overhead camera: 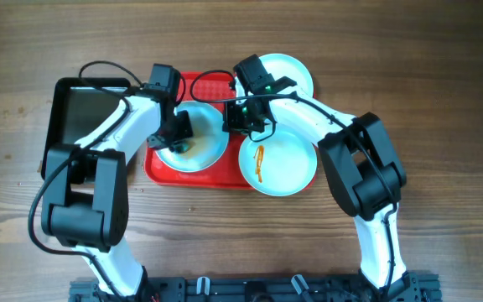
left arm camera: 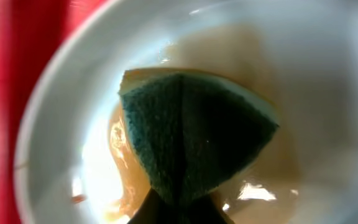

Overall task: Clean dirty plates on tray and stack at the side
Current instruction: 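Scrub the plate again with the sponge in the left gripper, then return the sponge to the black tray with the left gripper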

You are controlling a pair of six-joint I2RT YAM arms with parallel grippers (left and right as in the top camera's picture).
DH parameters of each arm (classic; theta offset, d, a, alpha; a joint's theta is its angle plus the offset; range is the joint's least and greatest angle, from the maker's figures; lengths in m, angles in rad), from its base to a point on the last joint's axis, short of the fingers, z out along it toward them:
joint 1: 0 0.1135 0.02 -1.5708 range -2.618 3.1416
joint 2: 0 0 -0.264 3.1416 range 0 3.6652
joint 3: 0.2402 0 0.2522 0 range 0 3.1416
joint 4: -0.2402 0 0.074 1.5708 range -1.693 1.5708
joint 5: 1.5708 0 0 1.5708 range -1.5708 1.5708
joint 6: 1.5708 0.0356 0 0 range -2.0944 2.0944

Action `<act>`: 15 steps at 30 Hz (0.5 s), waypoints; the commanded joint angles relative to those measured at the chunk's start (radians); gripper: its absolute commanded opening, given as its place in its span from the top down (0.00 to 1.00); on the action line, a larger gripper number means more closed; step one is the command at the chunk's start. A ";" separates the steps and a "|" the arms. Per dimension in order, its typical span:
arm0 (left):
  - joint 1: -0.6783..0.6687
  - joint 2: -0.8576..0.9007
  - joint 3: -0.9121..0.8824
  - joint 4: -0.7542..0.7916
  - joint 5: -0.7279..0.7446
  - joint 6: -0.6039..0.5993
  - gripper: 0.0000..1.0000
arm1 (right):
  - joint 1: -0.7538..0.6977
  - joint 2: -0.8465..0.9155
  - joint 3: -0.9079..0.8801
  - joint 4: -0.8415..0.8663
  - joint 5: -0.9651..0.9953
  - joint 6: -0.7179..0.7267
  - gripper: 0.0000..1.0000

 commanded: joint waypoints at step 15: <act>0.017 -0.031 0.099 -0.035 -0.114 0.018 0.96 | -0.019 0.038 -0.017 -0.002 0.060 0.022 0.96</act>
